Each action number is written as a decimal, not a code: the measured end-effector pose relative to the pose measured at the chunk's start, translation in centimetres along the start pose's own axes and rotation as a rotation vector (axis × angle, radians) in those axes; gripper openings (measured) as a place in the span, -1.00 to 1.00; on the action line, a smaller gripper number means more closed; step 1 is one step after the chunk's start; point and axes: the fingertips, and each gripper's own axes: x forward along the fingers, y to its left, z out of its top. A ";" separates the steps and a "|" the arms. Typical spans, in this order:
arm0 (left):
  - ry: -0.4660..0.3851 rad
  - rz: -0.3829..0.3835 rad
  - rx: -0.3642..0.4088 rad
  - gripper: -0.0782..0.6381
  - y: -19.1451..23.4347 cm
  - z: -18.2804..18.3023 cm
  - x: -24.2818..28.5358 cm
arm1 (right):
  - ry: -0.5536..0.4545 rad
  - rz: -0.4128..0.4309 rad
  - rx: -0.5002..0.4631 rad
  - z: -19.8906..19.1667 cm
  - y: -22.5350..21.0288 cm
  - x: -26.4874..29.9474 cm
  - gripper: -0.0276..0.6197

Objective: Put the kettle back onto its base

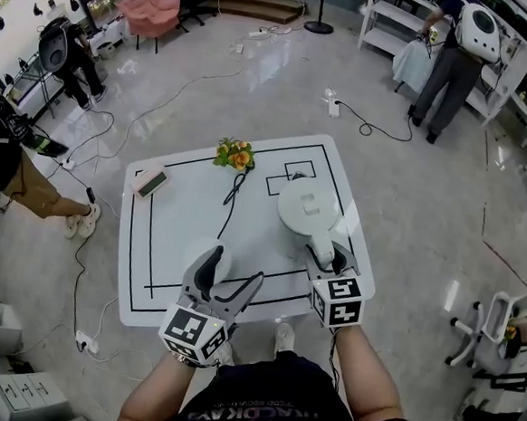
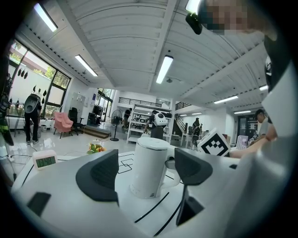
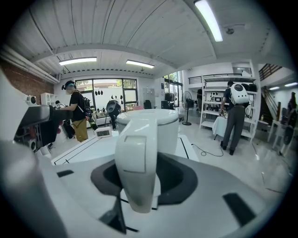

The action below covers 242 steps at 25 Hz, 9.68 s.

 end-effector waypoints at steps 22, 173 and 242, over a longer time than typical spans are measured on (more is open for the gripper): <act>-0.021 0.053 -0.029 0.23 -0.5 -0.3 -1.2 | 0.010 0.090 -0.035 -0.2 -0.9 -0.5 -0.45; -0.038 0.123 -0.068 -0.77 11.9 -1.3 -17.2 | -0.313 0.328 -0.133 1.0 24.6 -0.5 -0.40; -0.160 0.463 -0.099 -0.77 -10.8 -2.9 -20.9 | -0.336 0.724 -0.322 -0.1 19.8 -19.1 -0.91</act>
